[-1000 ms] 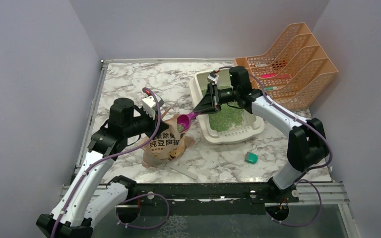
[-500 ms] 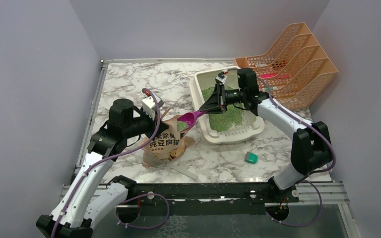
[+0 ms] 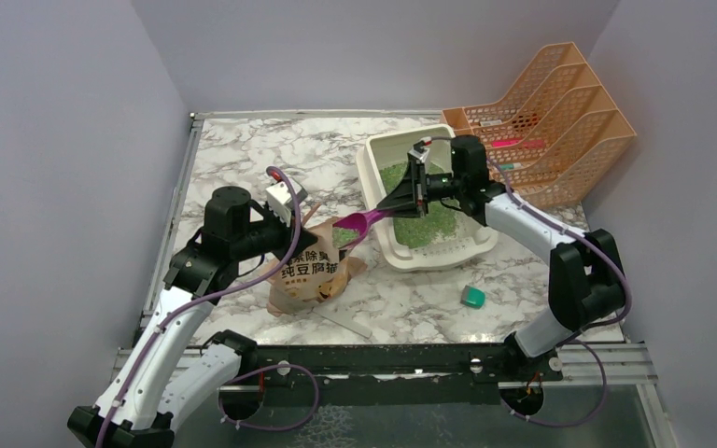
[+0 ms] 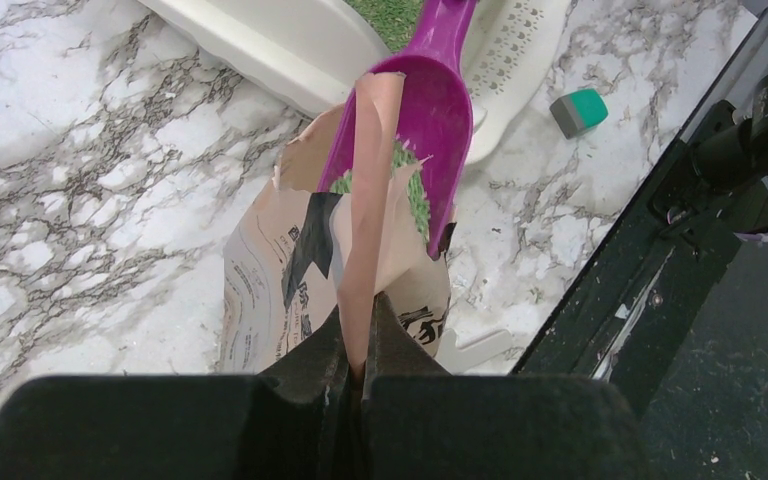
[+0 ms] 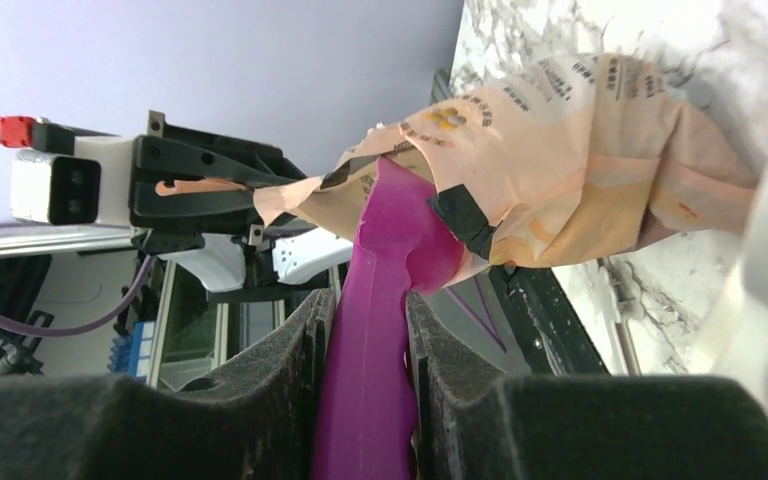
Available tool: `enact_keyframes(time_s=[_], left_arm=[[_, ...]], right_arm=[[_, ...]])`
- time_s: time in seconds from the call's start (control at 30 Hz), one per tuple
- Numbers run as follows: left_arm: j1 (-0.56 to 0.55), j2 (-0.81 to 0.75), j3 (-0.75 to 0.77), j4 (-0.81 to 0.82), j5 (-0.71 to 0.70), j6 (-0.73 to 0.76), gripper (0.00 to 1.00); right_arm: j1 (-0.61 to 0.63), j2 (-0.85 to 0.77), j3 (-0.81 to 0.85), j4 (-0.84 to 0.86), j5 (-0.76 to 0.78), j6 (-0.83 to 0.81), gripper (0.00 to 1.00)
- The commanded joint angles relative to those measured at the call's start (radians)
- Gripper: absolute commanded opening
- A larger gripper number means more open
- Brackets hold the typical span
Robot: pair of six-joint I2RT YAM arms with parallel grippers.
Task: Fill the litter box with clean litter
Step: 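Scoop the cat litter from the cat litter bag.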
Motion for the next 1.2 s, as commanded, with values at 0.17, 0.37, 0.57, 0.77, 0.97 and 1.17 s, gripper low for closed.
enact_keyframes(time_s=[0.17, 0.37, 0.57, 0.77, 0.97, 1.17], left_arm=[[-0.002, -0.026, 0.018, 0.135, 0.033, -0.038, 0.0], [-0.002, -0.021, 0.032, 0.134, 0.041, -0.031, 0.0], [-0.002, -0.021, 0.025, 0.135, 0.039, -0.039, 0.0], [-0.002, -0.031, 0.022, 0.135, 0.034, -0.04, 0.0], [-0.002, -0.025, 0.024, 0.135, 0.031, -0.041, 0.0], [-0.002, -0.024, 0.029, 0.135, 0.028, -0.041, 0.0]], right_arm=[[-0.005, -0.023, -0.096, 0.253, -0.045, 0.164, 0.01], [-0.057, -0.06, -0.099, 0.199, -0.031, 0.13, 0.01], [-0.087, -0.082, -0.076, 0.094, -0.026, 0.055, 0.01], [-0.095, -0.086, -0.036, 0.045, -0.039, 0.011, 0.01], [-0.107, -0.104, -0.025, 0.031, -0.038, -0.002, 0.01], [-0.136, -0.129, -0.015, -0.026, -0.035, -0.045, 0.01]])
